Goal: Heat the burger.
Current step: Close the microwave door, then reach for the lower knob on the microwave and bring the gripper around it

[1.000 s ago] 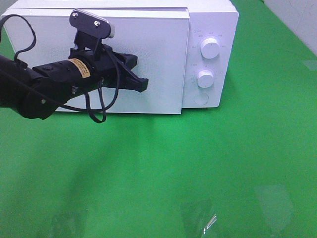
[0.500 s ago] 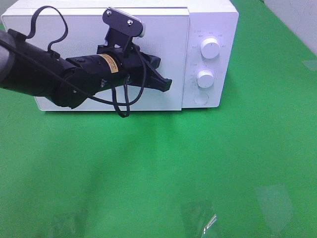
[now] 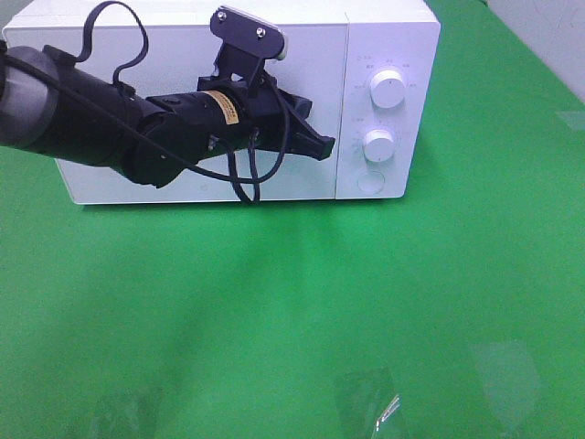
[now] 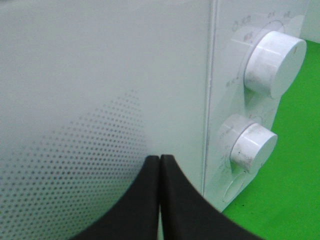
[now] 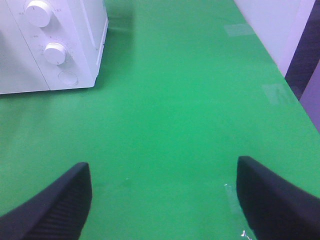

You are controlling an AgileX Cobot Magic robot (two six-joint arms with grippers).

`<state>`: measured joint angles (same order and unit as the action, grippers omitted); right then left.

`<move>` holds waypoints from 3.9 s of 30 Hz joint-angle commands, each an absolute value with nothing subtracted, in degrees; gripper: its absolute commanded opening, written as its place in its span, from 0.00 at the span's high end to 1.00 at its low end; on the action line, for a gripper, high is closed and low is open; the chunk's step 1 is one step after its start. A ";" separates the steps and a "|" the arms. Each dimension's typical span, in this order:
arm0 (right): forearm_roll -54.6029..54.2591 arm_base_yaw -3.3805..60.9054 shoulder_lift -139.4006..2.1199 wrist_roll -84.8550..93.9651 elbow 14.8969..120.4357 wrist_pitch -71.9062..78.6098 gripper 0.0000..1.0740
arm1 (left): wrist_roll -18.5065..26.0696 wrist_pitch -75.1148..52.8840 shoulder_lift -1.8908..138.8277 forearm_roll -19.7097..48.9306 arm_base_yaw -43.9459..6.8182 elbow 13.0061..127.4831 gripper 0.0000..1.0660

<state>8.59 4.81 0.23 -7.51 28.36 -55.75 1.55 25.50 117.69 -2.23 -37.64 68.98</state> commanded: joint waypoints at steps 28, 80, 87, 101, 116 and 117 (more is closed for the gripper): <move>8.54 4.64 1.78 -7.22 28.25 -55.23 0.29 | -1.32 -31.51 103.13 7.39 -42.74 68.87 0.06; 8.54 4.64 1.78 -7.22 28.25 -55.23 0.29 | 6.25 -73.97 63.66 6.02 -3.78 63.71 0.06; 8.54 4.64 1.78 -7.22 28.25 -55.23 0.29 | 6.25 -70.65 51.57 6.36 -3.78 49.56 0.06; 8.54 4.64 1.78 -7.22 28.25 -55.23 0.29 | 6.42 -64.11 26.07 5.96 -3.78 31.74 0.06; 8.54 4.64 1.78 -7.22 28.25 -55.23 0.29 | 4.76 -61.19 5.73 6.42 -3.78 29.68 0.06; 8.54 4.64 1.78 -7.22 28.25 -55.23 0.29 | 4.76 -61.02 3.67 7.51 -3.78 29.62 0.06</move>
